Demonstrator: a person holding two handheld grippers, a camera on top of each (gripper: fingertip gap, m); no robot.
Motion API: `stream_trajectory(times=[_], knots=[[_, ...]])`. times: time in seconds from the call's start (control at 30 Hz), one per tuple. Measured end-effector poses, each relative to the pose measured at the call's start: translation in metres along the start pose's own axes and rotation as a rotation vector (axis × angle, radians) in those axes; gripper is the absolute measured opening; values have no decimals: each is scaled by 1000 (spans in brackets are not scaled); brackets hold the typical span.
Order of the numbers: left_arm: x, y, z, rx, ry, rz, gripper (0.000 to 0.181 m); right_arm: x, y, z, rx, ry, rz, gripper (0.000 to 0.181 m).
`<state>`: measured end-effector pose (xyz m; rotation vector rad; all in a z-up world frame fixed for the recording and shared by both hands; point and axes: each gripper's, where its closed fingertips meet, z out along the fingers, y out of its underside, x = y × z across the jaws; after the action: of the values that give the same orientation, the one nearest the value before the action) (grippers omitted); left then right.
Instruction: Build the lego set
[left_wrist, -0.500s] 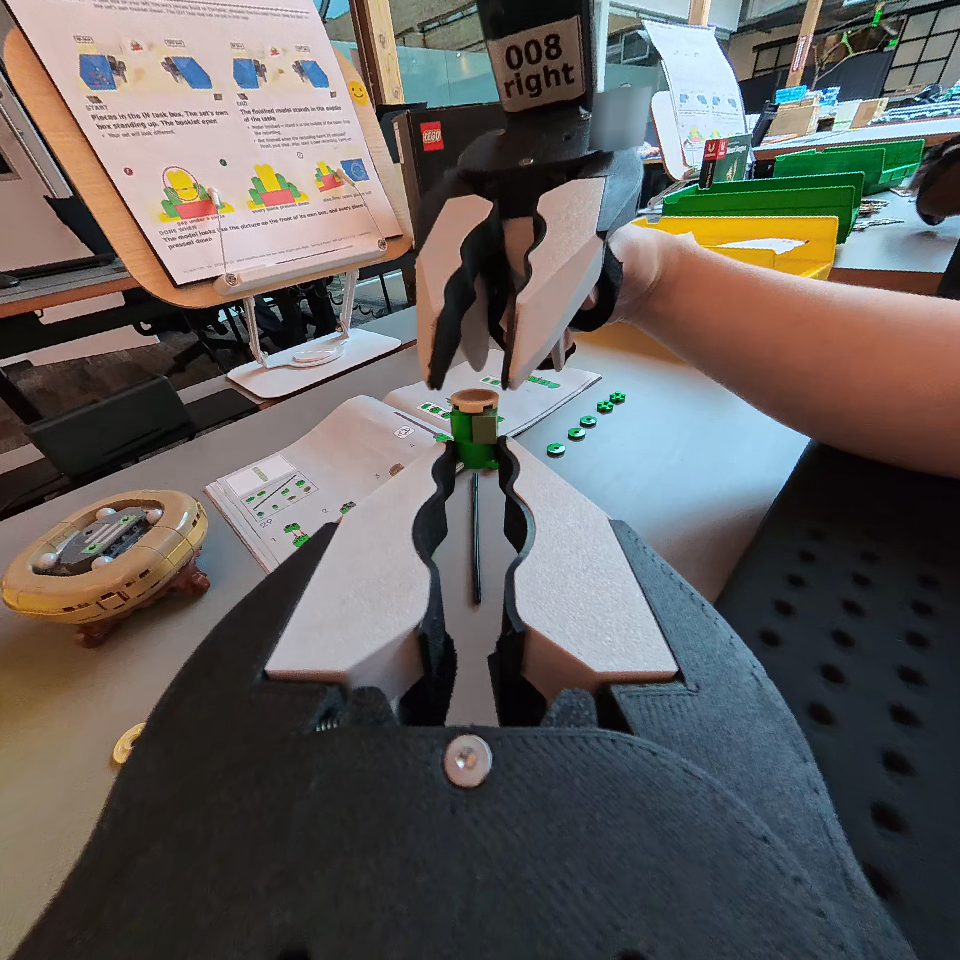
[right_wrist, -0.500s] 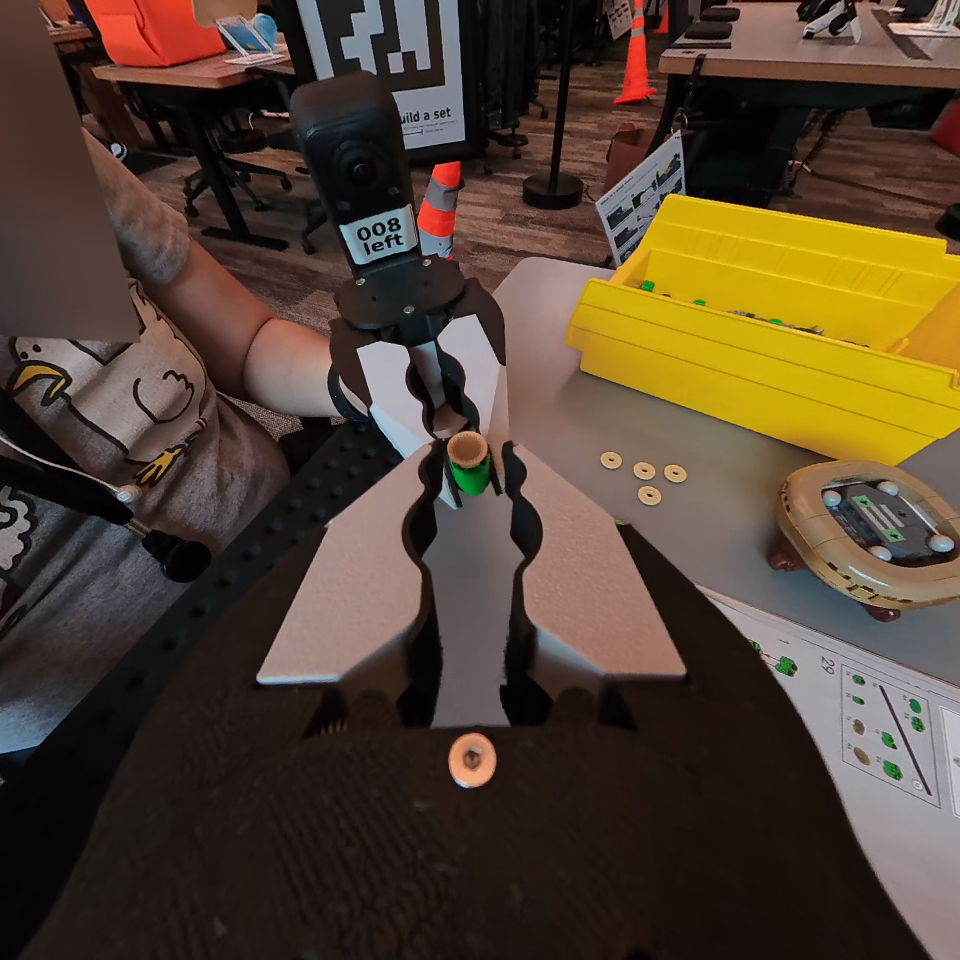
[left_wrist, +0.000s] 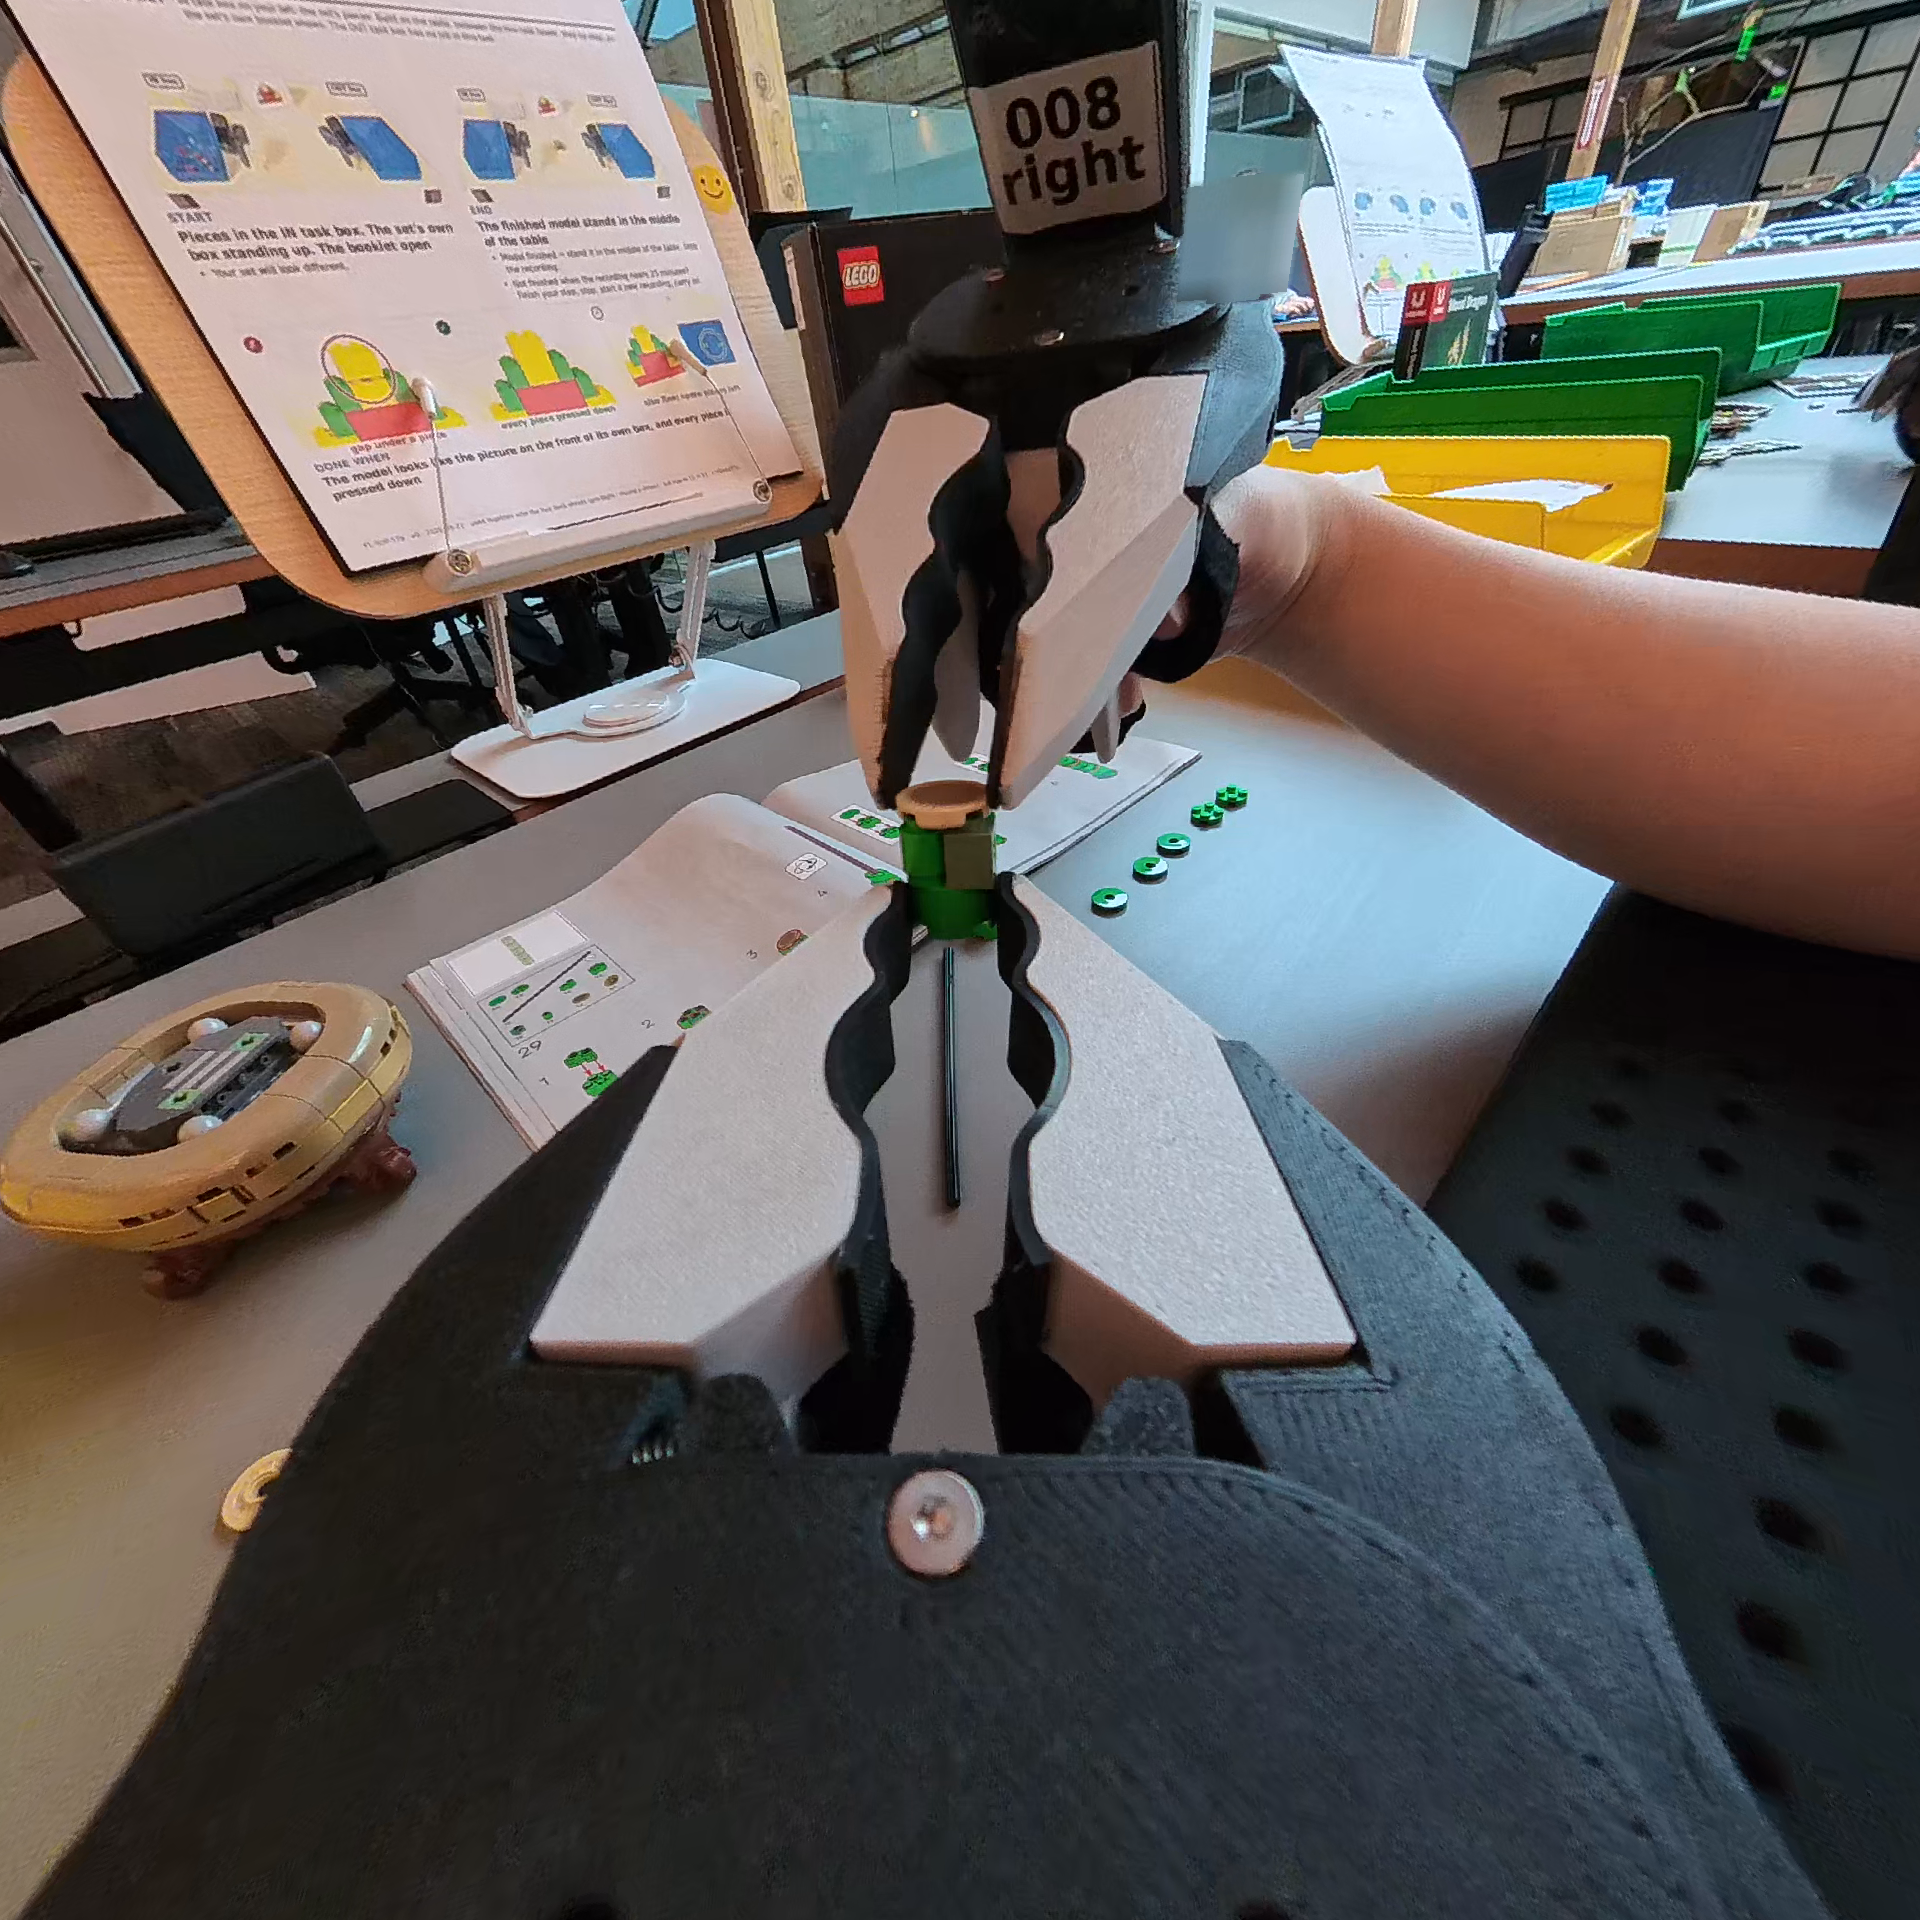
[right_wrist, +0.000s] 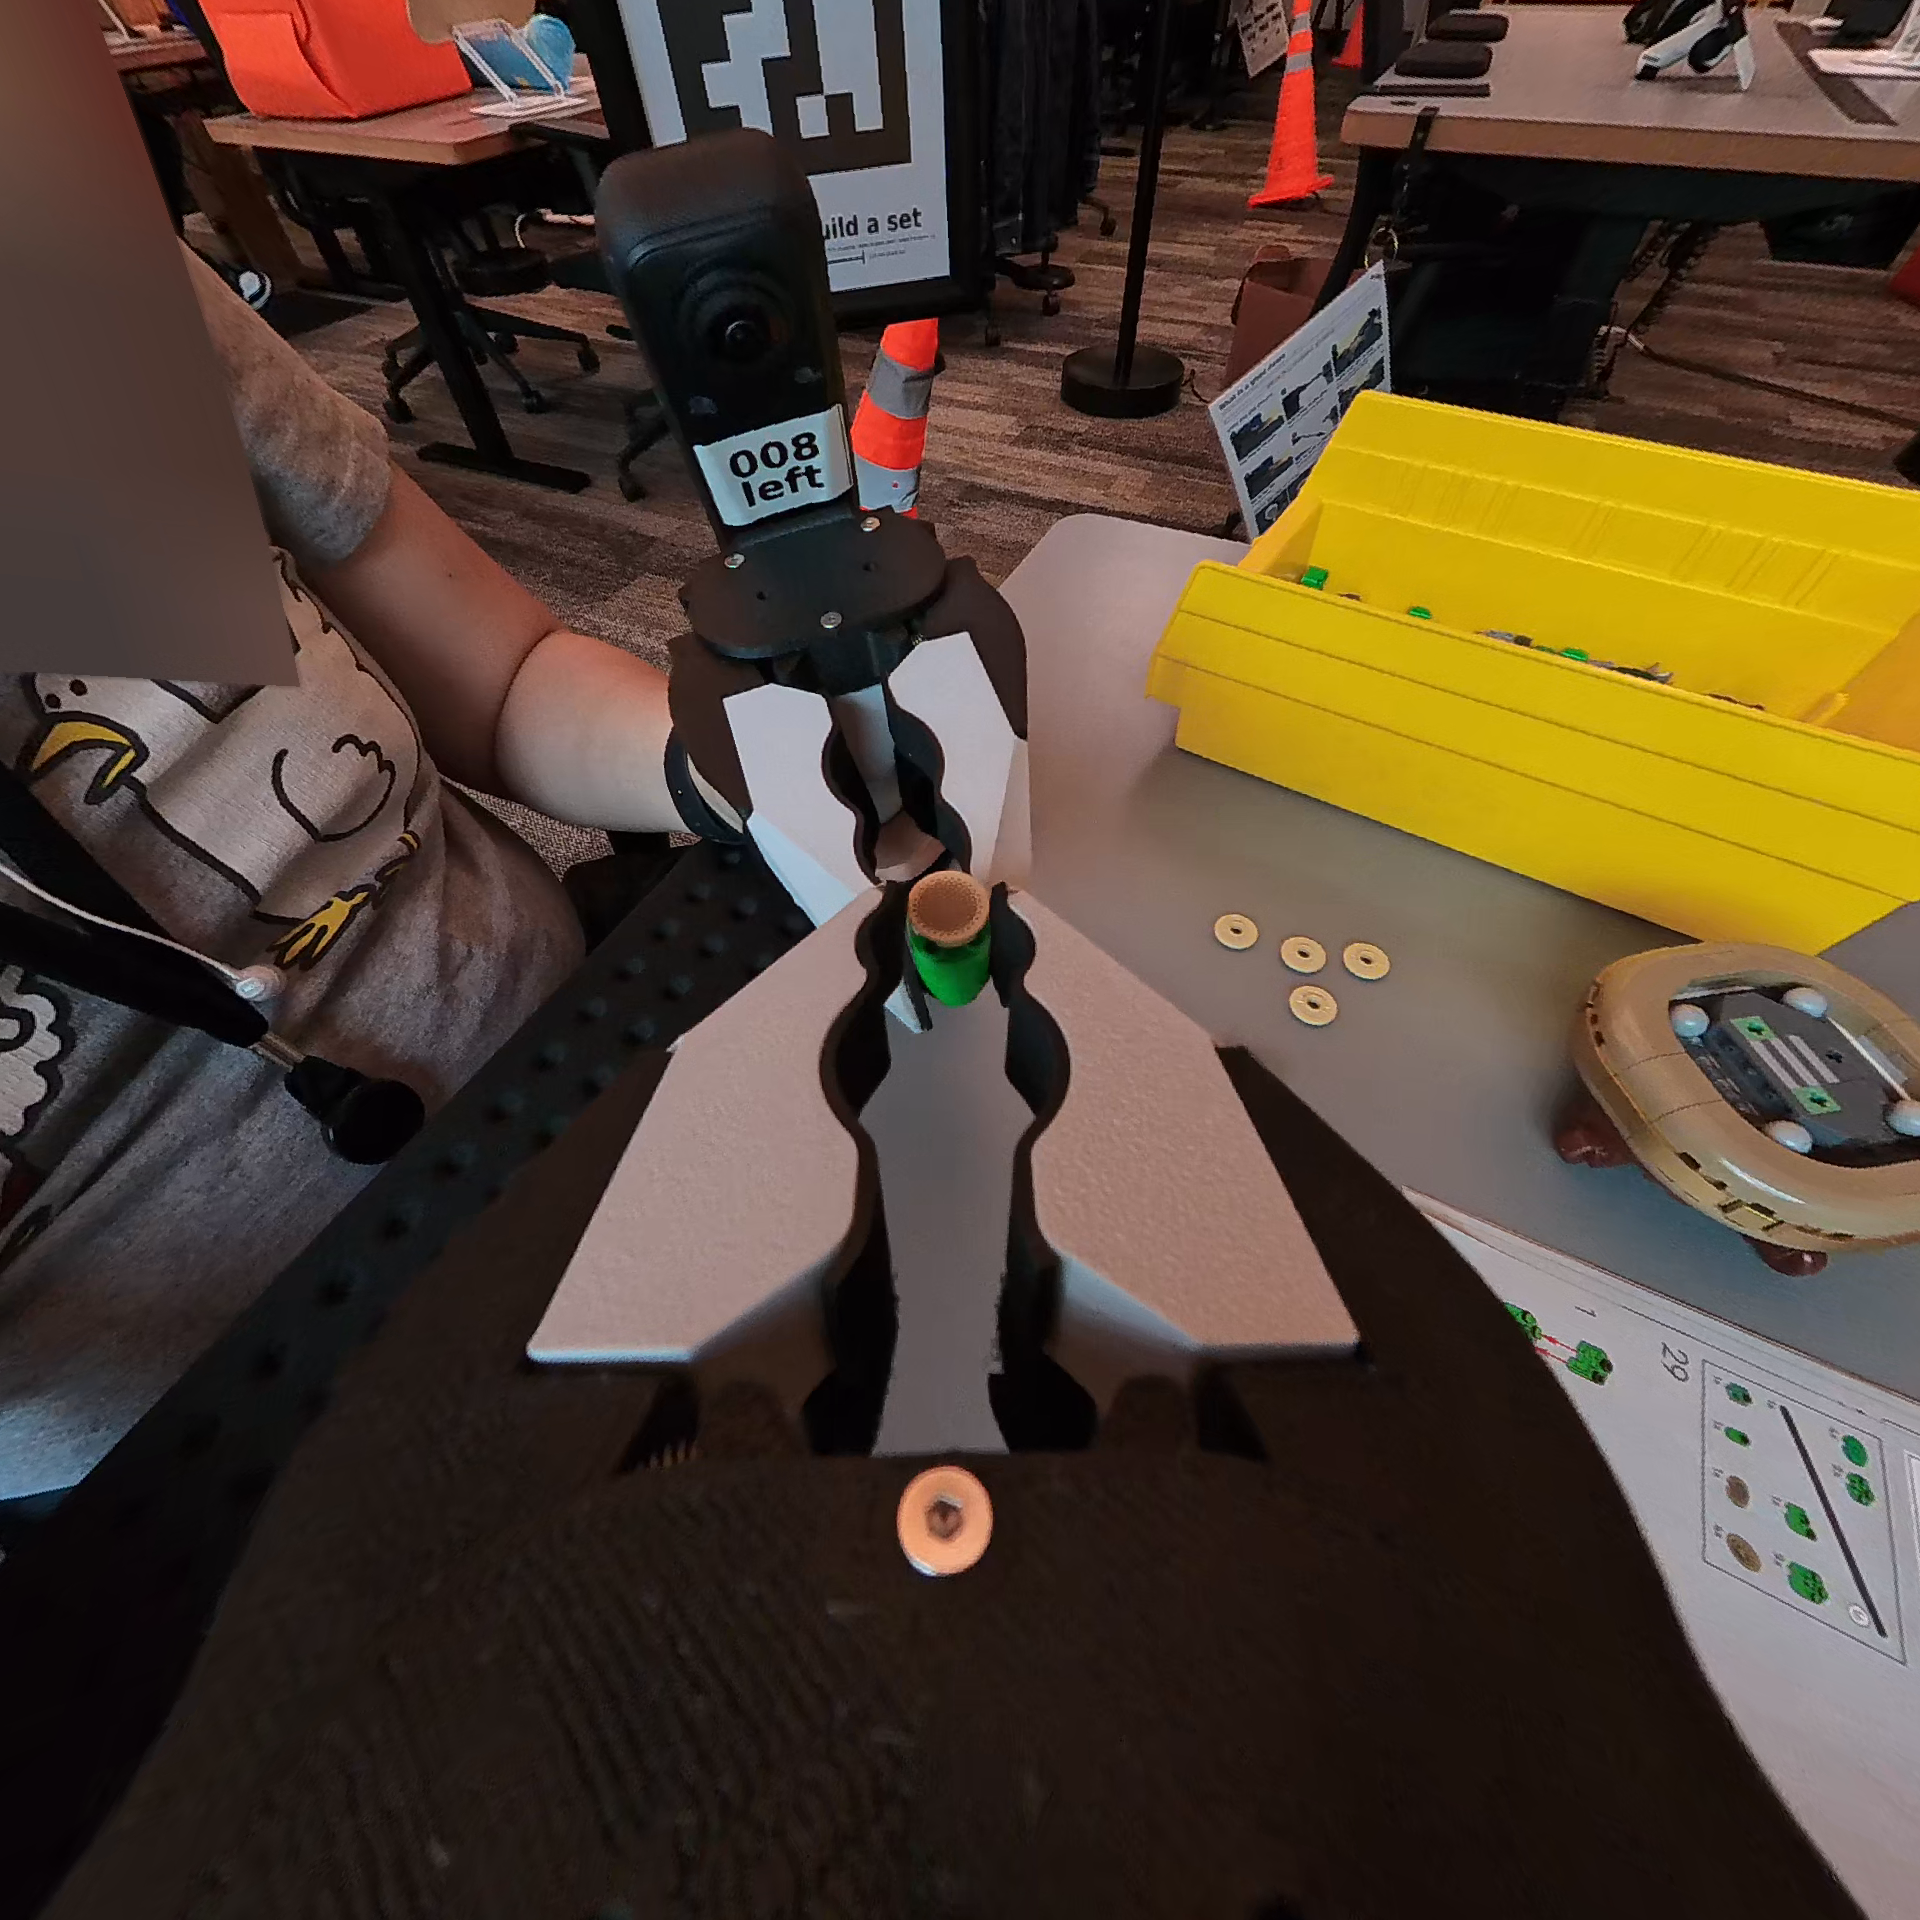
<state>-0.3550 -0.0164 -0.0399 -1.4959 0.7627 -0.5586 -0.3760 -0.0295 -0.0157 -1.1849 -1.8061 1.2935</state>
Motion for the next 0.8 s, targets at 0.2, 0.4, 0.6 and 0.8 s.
stream_trajectory(times=[0.2,0.4,0.6,0.8], knots=[[0,-1,0,3,-2,5,14,0,-1,-1,1,-2,1,14],[0,-2,-1,14,3,-3,14,0,-2,-2,2,10,-13,14],[3,-4,-2,20,13,7,13,-4,-3,-2,-5,-1,-28,15],[2,-1,-2,2,18,-10,14,-2,-1,0,-51,27,-35,15]])
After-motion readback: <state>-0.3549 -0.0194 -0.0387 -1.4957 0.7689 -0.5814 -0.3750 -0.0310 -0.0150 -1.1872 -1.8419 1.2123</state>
